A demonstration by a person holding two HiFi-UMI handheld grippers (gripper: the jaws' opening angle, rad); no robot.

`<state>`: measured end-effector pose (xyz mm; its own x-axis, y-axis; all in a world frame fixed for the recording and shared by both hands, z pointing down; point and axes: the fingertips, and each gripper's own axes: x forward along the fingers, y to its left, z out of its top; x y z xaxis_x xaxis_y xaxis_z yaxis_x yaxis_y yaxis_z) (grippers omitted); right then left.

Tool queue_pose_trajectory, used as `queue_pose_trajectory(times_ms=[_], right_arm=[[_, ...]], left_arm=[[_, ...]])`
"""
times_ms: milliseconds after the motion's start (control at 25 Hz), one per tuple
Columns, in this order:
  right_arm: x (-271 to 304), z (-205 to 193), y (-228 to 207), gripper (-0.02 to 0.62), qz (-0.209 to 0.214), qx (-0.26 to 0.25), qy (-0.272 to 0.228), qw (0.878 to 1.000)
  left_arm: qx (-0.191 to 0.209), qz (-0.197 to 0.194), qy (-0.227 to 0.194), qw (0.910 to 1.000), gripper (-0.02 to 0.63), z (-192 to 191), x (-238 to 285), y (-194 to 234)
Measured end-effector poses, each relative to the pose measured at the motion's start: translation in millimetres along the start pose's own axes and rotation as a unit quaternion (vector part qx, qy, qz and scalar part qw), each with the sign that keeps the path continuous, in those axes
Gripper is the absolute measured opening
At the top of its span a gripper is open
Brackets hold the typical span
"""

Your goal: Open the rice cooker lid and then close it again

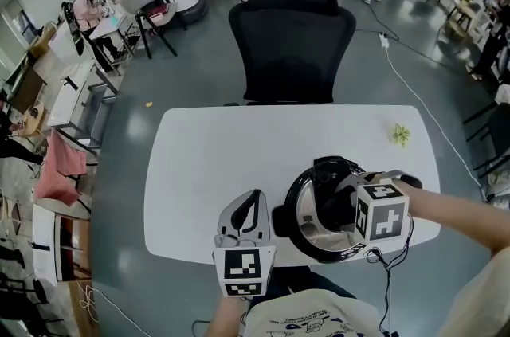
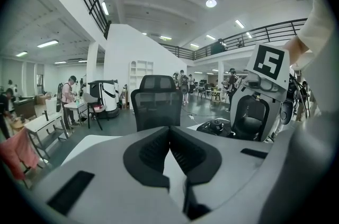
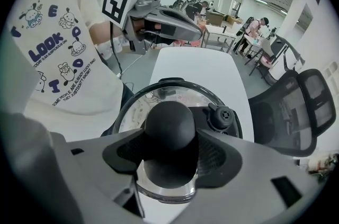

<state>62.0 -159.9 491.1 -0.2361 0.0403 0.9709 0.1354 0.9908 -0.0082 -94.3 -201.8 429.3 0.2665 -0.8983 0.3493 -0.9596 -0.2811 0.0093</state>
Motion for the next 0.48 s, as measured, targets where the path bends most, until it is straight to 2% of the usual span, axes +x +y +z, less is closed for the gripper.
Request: queue_pose_trajectory(times_ms=[480], right_arm=[[1,0,-8,0.295,-0.016,0.052,-0.015,0.998]], left_arm=[[-0.005,0.003,0.002,1.0,0.014,-1,11,8]])
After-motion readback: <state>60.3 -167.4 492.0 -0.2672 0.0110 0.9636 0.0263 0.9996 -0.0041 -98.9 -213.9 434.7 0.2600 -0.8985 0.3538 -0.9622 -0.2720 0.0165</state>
